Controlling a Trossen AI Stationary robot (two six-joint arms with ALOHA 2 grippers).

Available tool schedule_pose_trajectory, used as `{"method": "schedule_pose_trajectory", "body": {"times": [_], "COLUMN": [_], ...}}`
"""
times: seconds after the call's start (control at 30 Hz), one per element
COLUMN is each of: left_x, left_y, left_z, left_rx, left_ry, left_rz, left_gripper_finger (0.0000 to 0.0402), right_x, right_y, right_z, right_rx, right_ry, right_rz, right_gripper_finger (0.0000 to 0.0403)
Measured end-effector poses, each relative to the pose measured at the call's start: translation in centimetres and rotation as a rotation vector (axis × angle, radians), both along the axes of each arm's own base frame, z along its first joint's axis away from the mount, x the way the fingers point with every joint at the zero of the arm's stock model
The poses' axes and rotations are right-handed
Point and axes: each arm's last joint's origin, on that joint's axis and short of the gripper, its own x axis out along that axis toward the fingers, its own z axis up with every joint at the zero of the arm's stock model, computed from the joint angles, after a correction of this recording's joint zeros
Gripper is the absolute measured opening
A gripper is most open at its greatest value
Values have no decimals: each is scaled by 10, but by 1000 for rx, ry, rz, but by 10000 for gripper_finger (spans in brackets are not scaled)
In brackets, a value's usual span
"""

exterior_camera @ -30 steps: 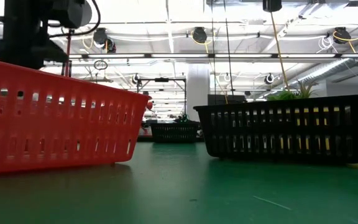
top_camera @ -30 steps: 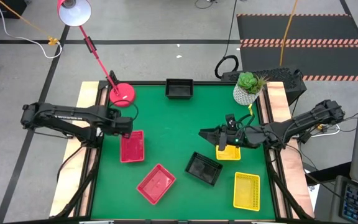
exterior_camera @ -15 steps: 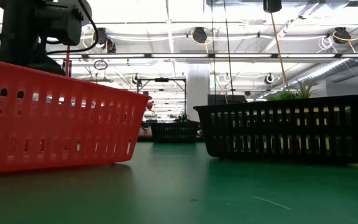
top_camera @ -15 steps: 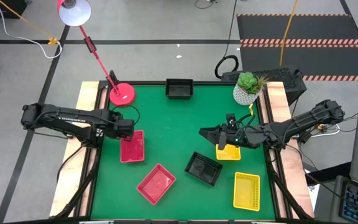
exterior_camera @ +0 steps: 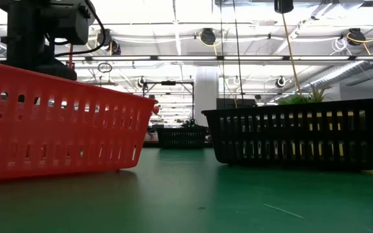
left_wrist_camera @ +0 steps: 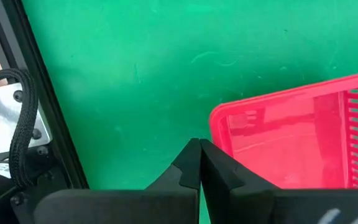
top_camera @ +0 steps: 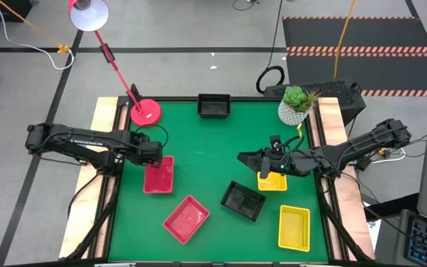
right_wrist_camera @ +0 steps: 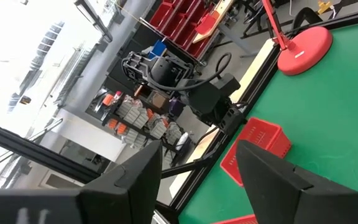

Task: Stack baskets by color
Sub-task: Stack the top red bin on the middle red bin, then stack the bottom black bin on the top stacked black bins

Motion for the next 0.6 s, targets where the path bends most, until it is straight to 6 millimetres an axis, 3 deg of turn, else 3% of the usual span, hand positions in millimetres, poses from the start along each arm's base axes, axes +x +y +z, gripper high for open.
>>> {"method": "schedule_pose_trajectory", "body": {"times": [0.2, 0.3, 0.4, 0.6], "left_x": [-2, -4, -9, -18], "left_y": [-1, -1, 0, 6], "left_z": [6, 26, 53, 92], "left_rx": [-24, -31, 25, 188], "left_ry": [7, -42, -110, -229], "left_rz": [-36, -52, -67, -139], "left_gripper_finger": [12, 4, 5, 4], "right_x": [0, 0, 0, 0], "right_y": [0, 0, 0, 0], "right_z": [1, 10, 31, 66], "right_rx": [6, 35, -8, -134], "right_ry": [-7, -82, -101, 191], "right_rz": [-1, -1, 4, 33], "right_gripper_finger": [201, 201, 198, 184]}}
